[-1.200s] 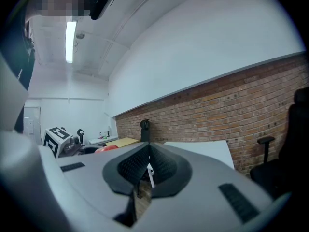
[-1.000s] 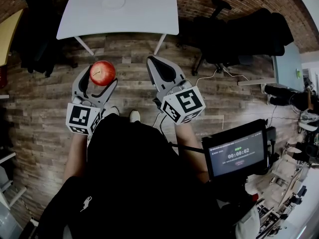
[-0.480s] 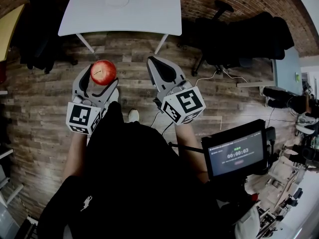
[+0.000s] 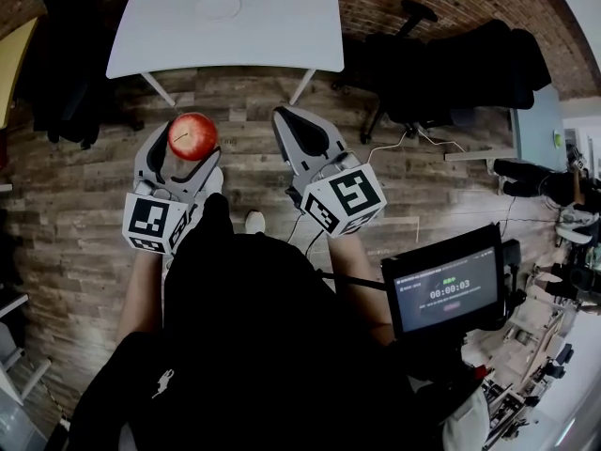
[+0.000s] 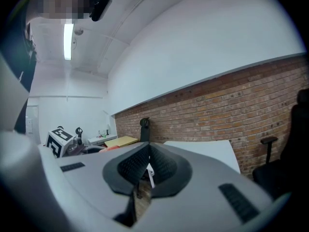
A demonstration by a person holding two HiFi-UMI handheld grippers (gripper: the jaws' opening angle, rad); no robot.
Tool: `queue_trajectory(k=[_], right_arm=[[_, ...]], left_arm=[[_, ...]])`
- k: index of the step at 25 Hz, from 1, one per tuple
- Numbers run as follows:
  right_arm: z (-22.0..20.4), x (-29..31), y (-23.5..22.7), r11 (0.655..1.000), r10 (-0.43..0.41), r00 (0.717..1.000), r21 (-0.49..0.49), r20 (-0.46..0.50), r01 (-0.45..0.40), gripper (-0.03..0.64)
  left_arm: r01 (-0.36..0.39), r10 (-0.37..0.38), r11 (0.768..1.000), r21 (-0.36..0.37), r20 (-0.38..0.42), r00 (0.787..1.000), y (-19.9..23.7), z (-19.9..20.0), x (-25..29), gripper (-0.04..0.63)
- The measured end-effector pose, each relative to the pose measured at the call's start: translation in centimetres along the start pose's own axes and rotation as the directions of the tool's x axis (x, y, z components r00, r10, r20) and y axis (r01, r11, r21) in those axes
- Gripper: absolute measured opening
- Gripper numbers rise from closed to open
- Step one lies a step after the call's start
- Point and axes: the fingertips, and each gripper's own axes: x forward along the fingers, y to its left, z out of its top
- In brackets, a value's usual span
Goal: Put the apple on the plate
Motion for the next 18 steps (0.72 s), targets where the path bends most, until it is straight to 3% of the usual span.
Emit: queue_trajectory(k=[8,18], right_arm=[[-1.6,4.2,-4.2,0.999,-0.033,0.999,0.023,-0.02,0.033,0.003],[1.9,9.2,-3.6,0.998,-0.058,0.998,-0.022,-0.004,0.058,0.003]], left_arm=[[0.035,-0.035,0.999,-0.004,-0.024,0.999,3.1,-1.3,5.1,0.394],[0.063,-0.063,0.998,0.007,0.009,0.998,8.6,1.3,6.3,0.394]])
